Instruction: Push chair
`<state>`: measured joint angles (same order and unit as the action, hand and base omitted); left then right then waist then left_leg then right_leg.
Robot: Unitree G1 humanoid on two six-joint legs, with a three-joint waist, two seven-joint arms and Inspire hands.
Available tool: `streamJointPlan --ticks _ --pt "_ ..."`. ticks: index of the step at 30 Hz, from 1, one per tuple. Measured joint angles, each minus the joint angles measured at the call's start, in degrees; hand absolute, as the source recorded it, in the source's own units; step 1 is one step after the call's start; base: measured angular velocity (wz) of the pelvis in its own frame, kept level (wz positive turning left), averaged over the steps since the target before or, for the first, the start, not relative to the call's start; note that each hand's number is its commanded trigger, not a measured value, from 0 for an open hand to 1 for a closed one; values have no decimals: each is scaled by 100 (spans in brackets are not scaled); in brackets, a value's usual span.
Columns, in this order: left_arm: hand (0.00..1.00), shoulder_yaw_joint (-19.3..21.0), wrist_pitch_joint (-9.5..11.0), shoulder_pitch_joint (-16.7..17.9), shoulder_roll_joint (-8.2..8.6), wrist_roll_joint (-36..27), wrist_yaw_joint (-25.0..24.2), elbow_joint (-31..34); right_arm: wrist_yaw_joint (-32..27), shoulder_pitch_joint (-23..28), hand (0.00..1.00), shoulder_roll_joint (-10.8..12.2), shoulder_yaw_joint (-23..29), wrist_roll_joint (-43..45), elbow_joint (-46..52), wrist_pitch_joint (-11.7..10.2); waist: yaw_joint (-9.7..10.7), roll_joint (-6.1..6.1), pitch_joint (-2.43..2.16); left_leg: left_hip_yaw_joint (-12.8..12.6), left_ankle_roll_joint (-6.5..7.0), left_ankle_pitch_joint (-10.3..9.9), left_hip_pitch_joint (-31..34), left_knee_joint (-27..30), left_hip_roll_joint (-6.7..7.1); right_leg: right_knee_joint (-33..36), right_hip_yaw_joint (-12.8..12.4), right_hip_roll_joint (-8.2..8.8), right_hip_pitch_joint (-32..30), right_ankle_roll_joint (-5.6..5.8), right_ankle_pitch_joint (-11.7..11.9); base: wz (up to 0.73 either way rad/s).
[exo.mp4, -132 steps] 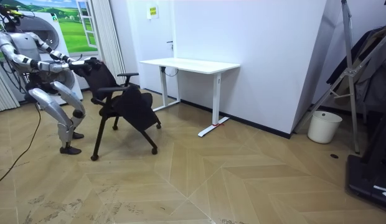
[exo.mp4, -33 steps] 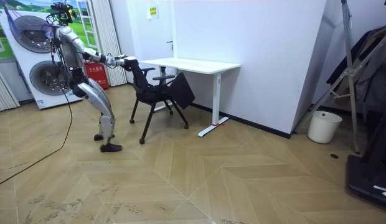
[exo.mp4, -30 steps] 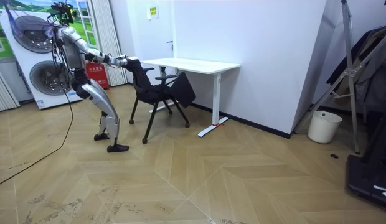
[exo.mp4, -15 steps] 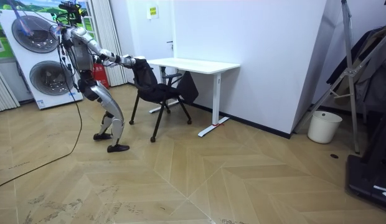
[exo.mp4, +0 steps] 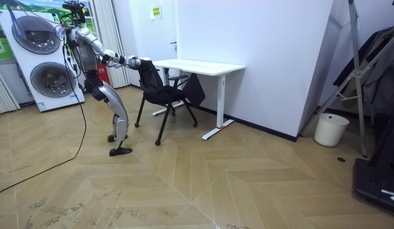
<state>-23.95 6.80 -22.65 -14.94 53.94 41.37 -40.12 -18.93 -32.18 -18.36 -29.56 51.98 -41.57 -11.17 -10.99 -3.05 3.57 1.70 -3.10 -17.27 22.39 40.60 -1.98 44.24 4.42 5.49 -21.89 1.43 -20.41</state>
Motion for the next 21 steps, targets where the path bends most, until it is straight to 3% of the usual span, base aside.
streamJointPlan --ticks 1,2,3,4,6,8,10,12,14,17,21 --pt "100 26 5 -62 -29 13 40 3 -20 -33 14 -2 11 2 46 -2 1 -38 10 -104 91 64 17 -123 66 -148 -90 22 -50 53 129 -27" --pt "100 28 32 -103 -65 14 41 7 -20 -28 0 12 73 39 75 -5 46 -40 -2 -148 147 110 30 -216 83 -334 -111 39 -31 98 244 -18" --pt "79 28 53 -111 -82 14 37 5 -20 -15 0 25 108 78 80 -8 84 -31 -6 -153 164 130 24 -249 87 -431 -110 38 6 103 307 -7" --pt "0 25 88 -112 -118 14 37 -4 -19 18 0 68 163 156 98 -2 123 -33 -10 -202 213 161 -37 -350 96 -607 -126 47 92 138 406 -12" --pt "0 25 106 -111 -157 14 39 -2 -1 38 0 88 169 167 137 4 139 -42 -15 -271 285 191 -128 -499 108 -854 -147 68 196 169 537 -14" --pt "0 18 93 -86 -174 14 9 57 107 174 0 72 173 166 387 111 191 -73 -57 -316 385 278 -230 -758 150 -1192 -142 101 330 225 673 0" --pt "0 25 43 -15 -181 9 -83 177 220 289 0 57 181 166 566 212 216 -75 -68 -332 425 342 -360 -970 165 -1488 -133 101 498 257 792 0" --pt "0 90 1 33 -112 -10 -228 216 373 378 0 63 186 170 667 264 219 -88 -82 -347 451 427 -577 -1239 171 -1780 -118 107 720 272 922 -3" --pt "0 276 -54 92 -20 -52 -493 341 616 384 0 72 190 209 742 314 209 -88 -142 -397 472 481 -736 -1462 162 -2089 -79 84 912 273 1070 -11" --pt "0 384 -154 99 -23 -263 -739 574 734 389 0 76 205 212 877 363 218 -99 -156 -421 481 550 -810 -1616 148 -2368 -50 55 1032 263 1217 -8" --pt "0 565 -205 78 -37 -362 -1024 802 962 317 0 41 223 220 1058 375 333 -109 -163 -415 485 554 -809 -1665 147 -2469 -18 56 1063 267 1231 3"
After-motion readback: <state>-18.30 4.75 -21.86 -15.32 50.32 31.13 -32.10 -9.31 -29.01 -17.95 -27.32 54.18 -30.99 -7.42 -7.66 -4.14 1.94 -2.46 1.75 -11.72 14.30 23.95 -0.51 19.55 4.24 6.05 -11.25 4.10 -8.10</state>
